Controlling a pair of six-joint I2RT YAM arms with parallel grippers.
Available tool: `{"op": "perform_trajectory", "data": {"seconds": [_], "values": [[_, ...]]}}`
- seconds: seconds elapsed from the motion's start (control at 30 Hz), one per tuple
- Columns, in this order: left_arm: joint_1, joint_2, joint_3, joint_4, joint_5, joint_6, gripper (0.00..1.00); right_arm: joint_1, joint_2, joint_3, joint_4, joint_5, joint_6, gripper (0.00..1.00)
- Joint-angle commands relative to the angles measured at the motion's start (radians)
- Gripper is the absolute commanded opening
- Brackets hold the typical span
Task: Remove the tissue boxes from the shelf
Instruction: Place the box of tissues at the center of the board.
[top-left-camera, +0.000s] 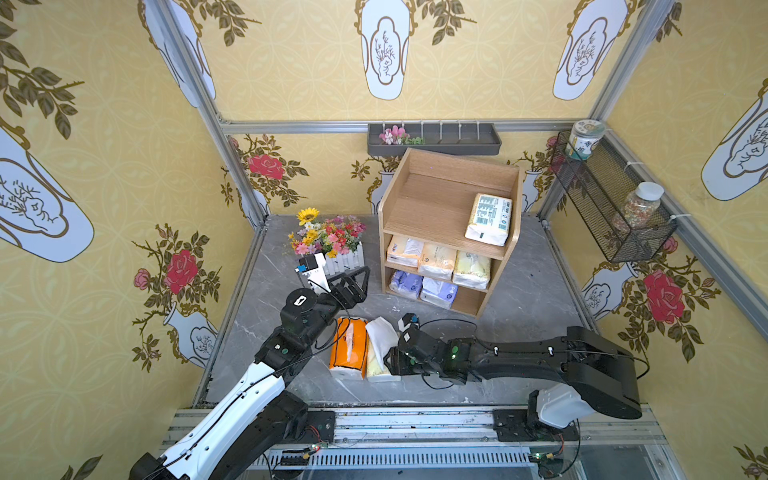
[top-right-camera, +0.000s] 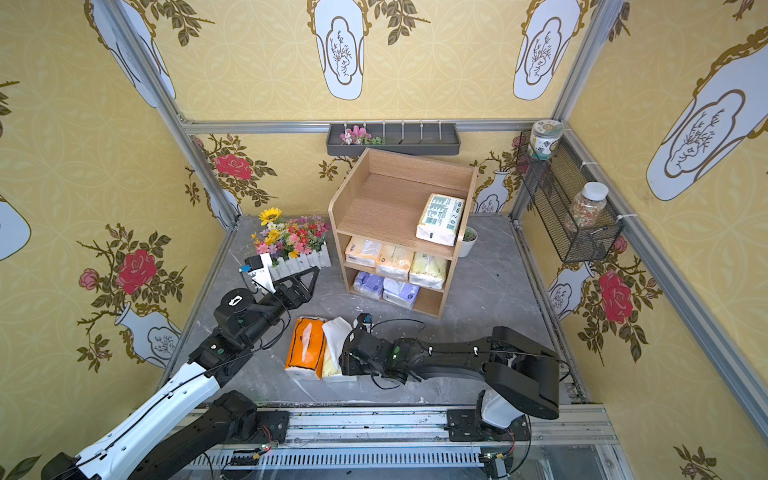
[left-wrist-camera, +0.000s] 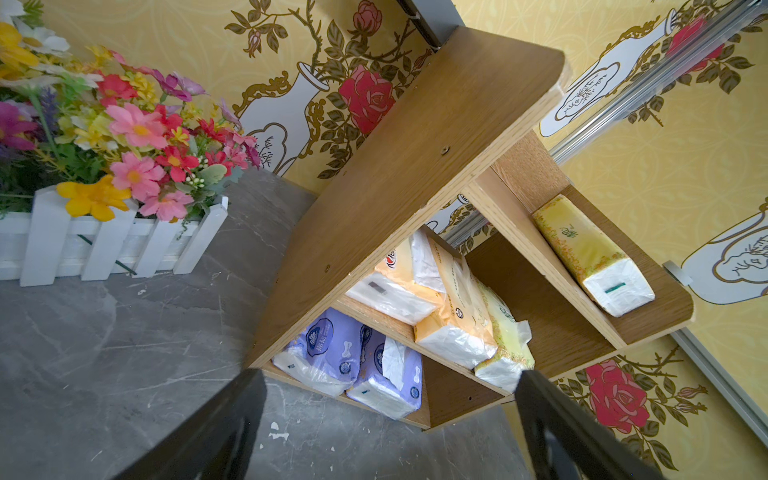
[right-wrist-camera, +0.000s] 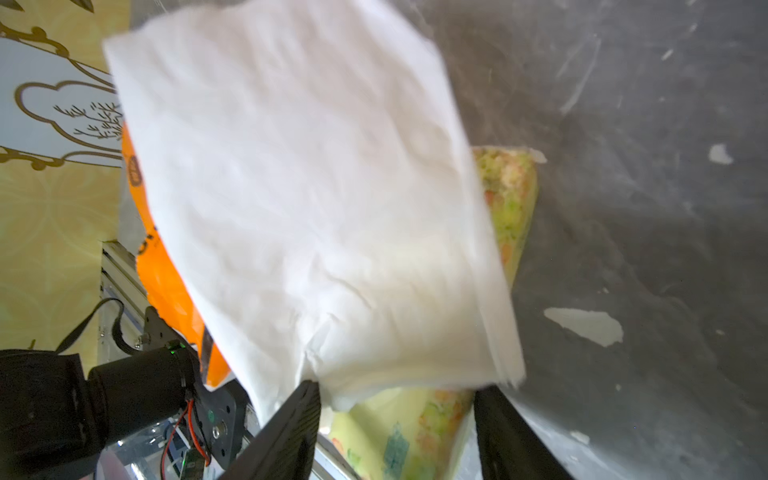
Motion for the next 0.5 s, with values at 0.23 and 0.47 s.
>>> {"op": "perform_trajectory", "data": {"seconds": [0.23, 0.47], "values": [[0.0, 0.002, 0.013, -0.003, 0.014, -0.004, 1.0, -0.024, 0.021, 0.014, 0.124, -0.065, -0.01, 0.63], [0.001, -0.016, 0.056, -0.071, 0.025, 0.04, 1.0, -0.002, -0.065, 0.056, -0.18, 0.134, -0.092, 0.85]]}}
